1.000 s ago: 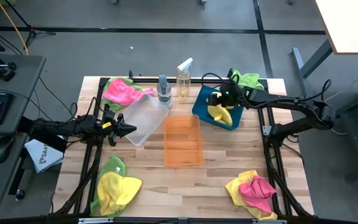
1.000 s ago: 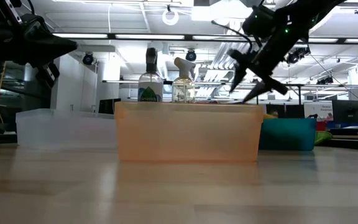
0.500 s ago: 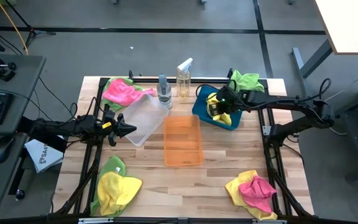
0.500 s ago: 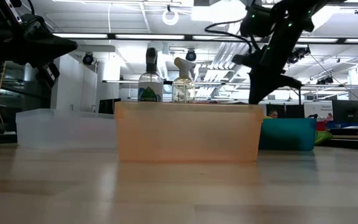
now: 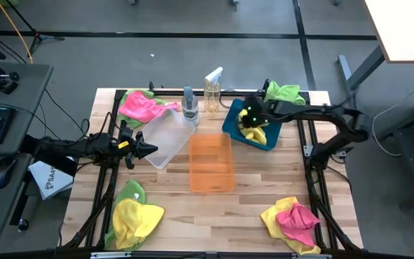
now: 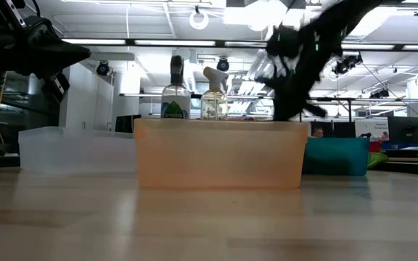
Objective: Sort microfiber towel by color & place in baskets
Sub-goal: Put the top yellow microfiber towel into the blue bin, then put the right yellow microfiber towel into the blue bin
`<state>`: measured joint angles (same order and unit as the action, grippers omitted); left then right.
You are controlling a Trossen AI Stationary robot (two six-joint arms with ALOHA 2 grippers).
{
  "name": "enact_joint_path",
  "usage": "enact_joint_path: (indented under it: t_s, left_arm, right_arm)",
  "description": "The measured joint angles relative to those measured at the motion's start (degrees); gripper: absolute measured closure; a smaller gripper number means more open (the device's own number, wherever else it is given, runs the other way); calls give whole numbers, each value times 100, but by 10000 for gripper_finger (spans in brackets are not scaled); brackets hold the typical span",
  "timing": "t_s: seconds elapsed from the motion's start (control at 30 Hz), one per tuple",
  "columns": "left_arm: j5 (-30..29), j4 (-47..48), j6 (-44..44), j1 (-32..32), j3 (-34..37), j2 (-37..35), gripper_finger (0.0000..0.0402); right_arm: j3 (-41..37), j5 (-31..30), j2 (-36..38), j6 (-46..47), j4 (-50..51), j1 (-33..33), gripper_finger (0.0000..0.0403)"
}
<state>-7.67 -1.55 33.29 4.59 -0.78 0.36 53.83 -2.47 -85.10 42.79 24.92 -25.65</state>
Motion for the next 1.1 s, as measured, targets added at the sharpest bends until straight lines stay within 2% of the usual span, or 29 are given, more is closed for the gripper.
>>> enact_joint_path:
  t_s: [0.07, 0.17, 0.3, 0.37, 0.5, 0.63, 0.73, 0.87, 0.97, 1.1]
  left_arm:
    - [1, 4, 3, 0, -1, 0, 401]
    - [1, 3, -2, 1, 1, 0, 401]
    - [1, 1, -2, 1, 1, 0, 401]
    - [1, 1, 7, -1, 0, 0, 401]
    - [1, 2, 7, 1, -1, 0, 401]
    - [1, 2, 5, 1, 1, 0, 401]
    - [1, 4, 7, 1, -1, 0, 401]
    - [0, 3, 7, 1, -1, 0, 401]
    - [0, 1, 3, 1, -1, 0, 401]
    - [1, 1, 4, 1, 1, 0, 401]
  right_arm:
    - [179, -200, 337, -279, 14, 41, 401]
    - [400, -168, 783, -579, 50, 26, 400]
    - [530, 394, 1201, -498, 125, 62, 382]
    - [536, 893, 1283, -252, 287, 228, 361]
    - [536, 1978, 1309, 358, 1179, 966, 297]
    - [536, 2653, 1309, 1312, 2005, 2305, 230]
    - [536, 2684, 1305, 2426, 2469, 3509, 202]
    - [537, 2365, 1078, 4030, 3455, 4756, 195]
    - [534, 1996, 768, 4936, 3855, 5163, 194]
    - [532, 1922, 177, 5182, 3927, 5305, 194]
